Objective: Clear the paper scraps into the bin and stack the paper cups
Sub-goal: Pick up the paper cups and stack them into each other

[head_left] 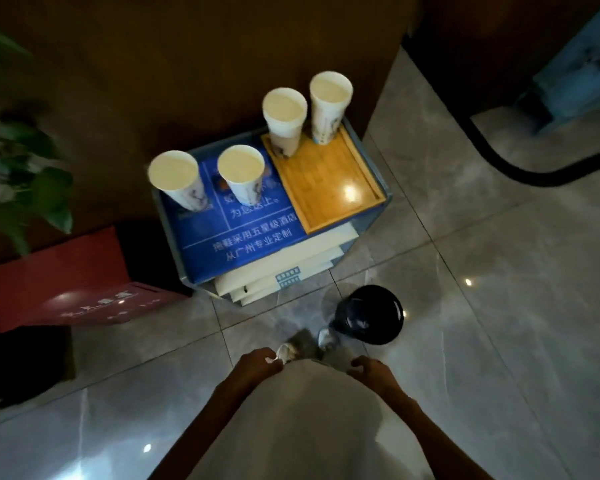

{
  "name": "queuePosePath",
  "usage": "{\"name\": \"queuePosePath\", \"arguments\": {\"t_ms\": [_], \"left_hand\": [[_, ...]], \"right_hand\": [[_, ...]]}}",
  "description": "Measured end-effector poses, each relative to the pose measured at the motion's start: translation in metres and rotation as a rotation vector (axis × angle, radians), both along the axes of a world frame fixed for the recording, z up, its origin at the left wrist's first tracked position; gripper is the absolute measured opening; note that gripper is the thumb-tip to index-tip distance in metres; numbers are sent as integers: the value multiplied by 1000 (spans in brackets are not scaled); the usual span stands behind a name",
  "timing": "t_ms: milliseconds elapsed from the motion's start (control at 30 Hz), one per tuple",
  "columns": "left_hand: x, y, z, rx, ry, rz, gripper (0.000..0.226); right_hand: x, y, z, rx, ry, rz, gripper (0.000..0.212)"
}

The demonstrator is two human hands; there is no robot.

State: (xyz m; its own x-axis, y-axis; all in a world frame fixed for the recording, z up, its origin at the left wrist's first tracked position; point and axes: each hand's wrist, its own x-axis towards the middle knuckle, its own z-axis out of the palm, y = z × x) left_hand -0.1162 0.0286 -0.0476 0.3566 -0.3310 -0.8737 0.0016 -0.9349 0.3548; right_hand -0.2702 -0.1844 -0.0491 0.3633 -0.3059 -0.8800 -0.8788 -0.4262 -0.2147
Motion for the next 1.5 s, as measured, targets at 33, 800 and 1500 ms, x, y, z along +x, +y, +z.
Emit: {"name": "queuePosePath", "arguments": {"t_ms": [33,800,1500], "left_hand": [[2,3,2,-11,4,40,35],[117,-78,95,-326,-500,522,37],[249,-207,213,-456,-883,176,48]], "right_hand": [[7,-1,1,11,-6,11,41],[227,-129,91,83,-475,320,36],[378,-218,189,-138,-921,545,47]]}}
